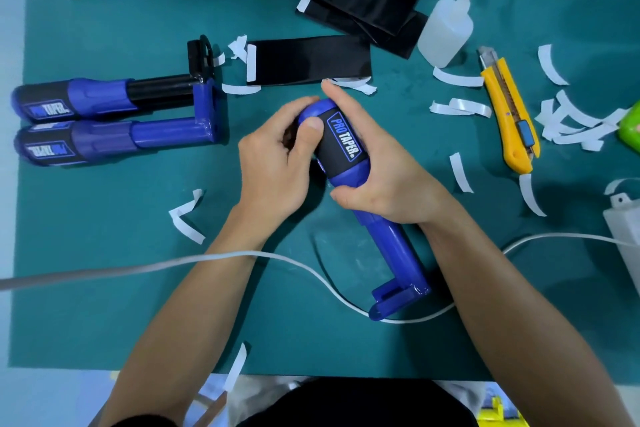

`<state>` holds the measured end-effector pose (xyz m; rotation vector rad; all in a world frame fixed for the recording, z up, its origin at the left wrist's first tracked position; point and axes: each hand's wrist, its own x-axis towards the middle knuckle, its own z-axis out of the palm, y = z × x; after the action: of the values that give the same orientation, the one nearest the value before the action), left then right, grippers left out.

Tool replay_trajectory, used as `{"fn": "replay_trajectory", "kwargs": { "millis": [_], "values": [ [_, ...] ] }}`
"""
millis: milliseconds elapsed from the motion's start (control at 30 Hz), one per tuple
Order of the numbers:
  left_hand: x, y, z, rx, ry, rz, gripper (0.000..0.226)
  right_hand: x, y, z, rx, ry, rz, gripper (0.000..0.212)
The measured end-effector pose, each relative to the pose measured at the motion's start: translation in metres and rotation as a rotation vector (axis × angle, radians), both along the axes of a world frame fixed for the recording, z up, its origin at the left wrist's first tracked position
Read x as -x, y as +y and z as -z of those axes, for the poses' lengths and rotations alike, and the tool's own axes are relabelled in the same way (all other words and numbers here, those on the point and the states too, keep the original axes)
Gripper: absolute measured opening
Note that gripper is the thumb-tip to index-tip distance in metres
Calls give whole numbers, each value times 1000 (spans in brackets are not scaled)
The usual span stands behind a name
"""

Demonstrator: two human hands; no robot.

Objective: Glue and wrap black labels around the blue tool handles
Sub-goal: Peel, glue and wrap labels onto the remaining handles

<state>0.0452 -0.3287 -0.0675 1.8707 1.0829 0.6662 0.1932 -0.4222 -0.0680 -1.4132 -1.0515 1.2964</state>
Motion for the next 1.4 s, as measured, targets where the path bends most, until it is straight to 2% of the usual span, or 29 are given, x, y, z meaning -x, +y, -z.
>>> {"fn": "replay_trajectory", "kwargs": {
  "millis": [33,100,167,233,300,400,433,500,567,633,733,833,900,933,1067,1133,1167,1200,1300,1400],
  "values": [
    [0,0,-1,-17,39,47,38,1,0,0,-1,-19,12,113],
    [-1,-4,-3,17,119,174,53,2,-2,-1,-1,-60,37,113],
    [-1,-6,0,100,85,208,65,2,-2,-2,4,-112,42,114],
    [-1,-4,2,178,-54,169,59,4,-2,-5,18,-159,59,113],
    [-2,-3,3,222,-142,73,40,7,-5,-13,47,-214,110,111],
    [-5,1,4,290,-199,-90,21,9,-16,-21,63,-481,220,88],
    [-5,2,4,309,-224,-135,20,8,-20,-23,94,-566,208,77],
    [-4,4,3,319,-281,-202,16,5,-27,-24,172,-648,53,67],
    [-1,2,-2,316,-332,-231,10,2,-29,-25,215,-588,-79,66],
    [2,-2,-12,297,-367,-247,10,-2,-26,-30,228,-448,-105,66],
    [10,4,-37,320,-427,-112,33,-9,-19,-43,167,-365,-57,61],
    [28,18,-62,321,-377,141,53,-8,-8,-61,89,-508,-55,64],
    [43,26,-71,316,-380,162,53,-5,-2,-75,103,-620,-104,63],
    [51,30,-75,324,-407,144,54,-5,1,-82,133,-596,-150,59],
    [96,46,-79,362,-455,112,59,-8,28,-101,287,-196,-477,29],
    [129,51,-74,362,-456,140,64,0,42,-105,274,-83,-533,32],
    [148,53,-71,337,-449,140,66,7,48,-105,230,-140,-516,38],
    [167,55,-68,297,-427,108,66,17,52,-102,162,-278,-467,44],
    [217,60,-52,143,-288,-94,73,70,60,-96,-43,-809,-262,56],
    [248,58,-28,17,-191,-279,71,134,61,-77,-241,-1109,-222,56]
  ]
}}
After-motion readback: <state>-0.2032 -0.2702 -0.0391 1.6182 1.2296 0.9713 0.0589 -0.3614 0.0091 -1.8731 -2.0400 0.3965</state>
